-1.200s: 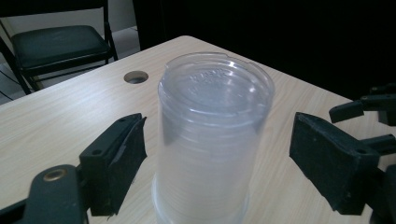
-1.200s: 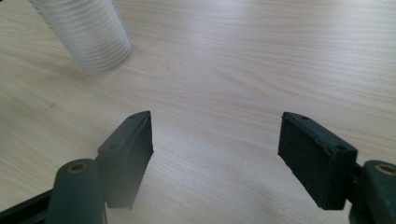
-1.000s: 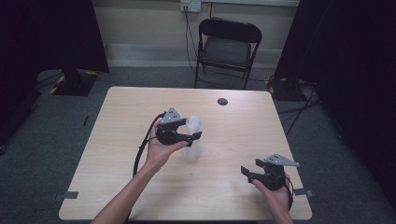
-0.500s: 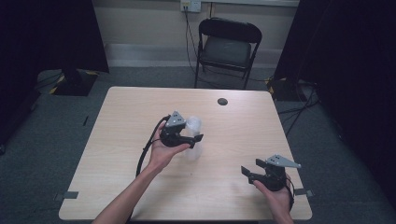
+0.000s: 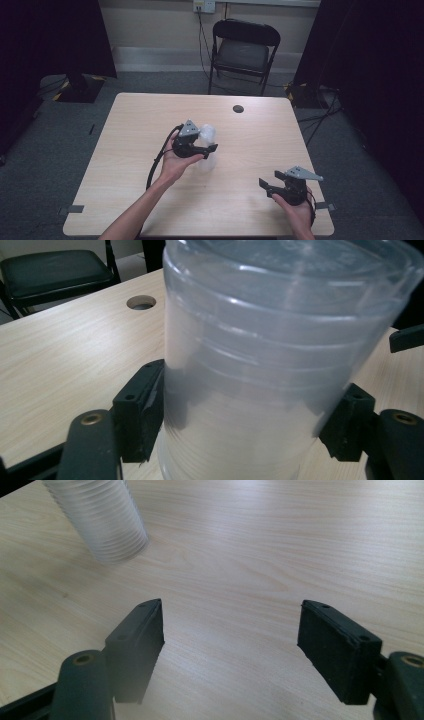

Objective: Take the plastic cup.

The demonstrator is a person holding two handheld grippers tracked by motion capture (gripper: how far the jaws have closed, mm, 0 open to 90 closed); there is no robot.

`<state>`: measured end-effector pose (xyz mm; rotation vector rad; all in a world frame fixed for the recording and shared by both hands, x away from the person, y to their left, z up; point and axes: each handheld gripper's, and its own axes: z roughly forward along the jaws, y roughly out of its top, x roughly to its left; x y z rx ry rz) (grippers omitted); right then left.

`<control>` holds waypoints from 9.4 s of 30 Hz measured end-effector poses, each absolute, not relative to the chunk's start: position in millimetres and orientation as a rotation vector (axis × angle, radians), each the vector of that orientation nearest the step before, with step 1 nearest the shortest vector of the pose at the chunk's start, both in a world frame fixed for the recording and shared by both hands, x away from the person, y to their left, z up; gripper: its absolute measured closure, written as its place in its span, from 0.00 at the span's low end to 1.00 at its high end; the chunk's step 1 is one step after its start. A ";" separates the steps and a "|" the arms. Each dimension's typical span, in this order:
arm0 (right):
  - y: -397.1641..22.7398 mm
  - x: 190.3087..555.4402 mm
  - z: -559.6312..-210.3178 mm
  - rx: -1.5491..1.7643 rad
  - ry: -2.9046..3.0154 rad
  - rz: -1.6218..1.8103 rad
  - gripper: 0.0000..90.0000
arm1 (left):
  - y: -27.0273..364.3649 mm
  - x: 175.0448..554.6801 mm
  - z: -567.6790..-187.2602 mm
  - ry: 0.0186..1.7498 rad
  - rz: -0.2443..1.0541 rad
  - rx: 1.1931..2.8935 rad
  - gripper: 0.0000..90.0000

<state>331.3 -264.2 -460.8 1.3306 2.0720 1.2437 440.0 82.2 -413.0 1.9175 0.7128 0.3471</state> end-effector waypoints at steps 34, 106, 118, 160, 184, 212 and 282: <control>-261.3 334.2 -462.6 1.331 2.091 1.231 0.30 | 88.3 435.5 -382.5 0.723 0.359 1.824 0.36; -255.4 335.5 -463.6 1.337 2.119 1.242 0.29 | 135.7 386.9 -317.3 0.644 0.423 1.627 0.40; -252.1 334.0 -462.3 1.312 2.134 1.244 0.29 | 146.9 366.5 -333.1 0.679 0.361 1.645 0.41; -135.1 308.1 -434.3 0.757 2.360 1.356 0.44 | 149.8 337.2 -403.2 0.890 0.021 1.667 0.41; -101.9 302.9 -433.2 0.573 2.121 1.514 0.67 | 151.4 343.0 -416.7 0.988 -0.252 1.572 0.42; -79.5 323.0 -436.7 0.549 2.007 1.654 0.82 | 155.3 348.3 -423.9 1.037 -0.461 1.409 0.44; -106.2 323.6 -432.7 0.682 2.288 1.590 0.97 | 168.6 346.8 -418.2 0.942 0.013 1.597 0.18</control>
